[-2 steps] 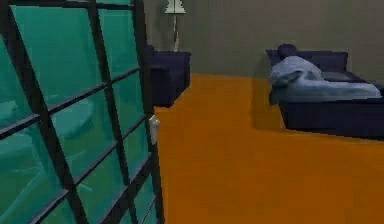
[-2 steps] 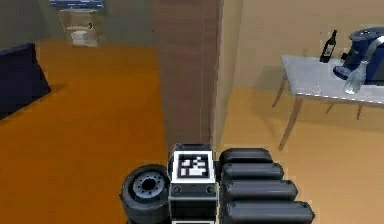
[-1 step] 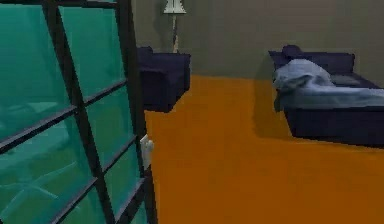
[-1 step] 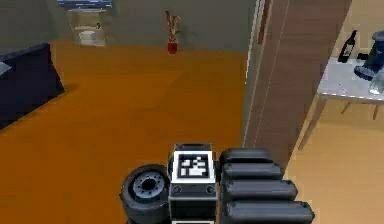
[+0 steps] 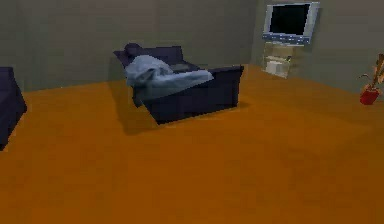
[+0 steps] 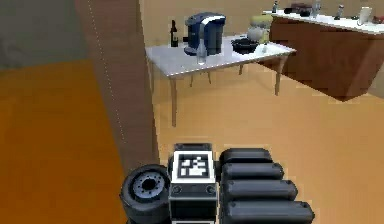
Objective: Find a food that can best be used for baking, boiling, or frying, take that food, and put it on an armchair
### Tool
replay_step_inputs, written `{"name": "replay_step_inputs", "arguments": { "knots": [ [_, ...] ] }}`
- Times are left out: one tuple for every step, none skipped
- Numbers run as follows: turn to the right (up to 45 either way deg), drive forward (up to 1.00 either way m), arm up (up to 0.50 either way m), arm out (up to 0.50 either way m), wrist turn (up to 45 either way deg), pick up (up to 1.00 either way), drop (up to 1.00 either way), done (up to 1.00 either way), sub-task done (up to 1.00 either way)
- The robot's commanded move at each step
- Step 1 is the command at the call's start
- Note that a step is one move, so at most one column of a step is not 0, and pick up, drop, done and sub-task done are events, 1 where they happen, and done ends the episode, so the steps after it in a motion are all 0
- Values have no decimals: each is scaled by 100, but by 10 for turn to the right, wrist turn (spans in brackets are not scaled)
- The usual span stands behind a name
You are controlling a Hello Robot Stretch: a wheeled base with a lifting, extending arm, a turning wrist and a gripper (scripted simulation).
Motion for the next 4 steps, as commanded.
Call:
{"name": "replay_step_inputs", "arguments": {
  "knots": [
    [0, 45, 0, 0, 0, 0, 0, 0, 0],
    [-240, 0, 0, 0, 0, 0, 0, 0, 0],
    [0, 70, 0, 0, 0, 0, 0, 0, 0],
    [-300, 0, 0, 0, 0, 0, 0, 0, 0]
  ]
}}
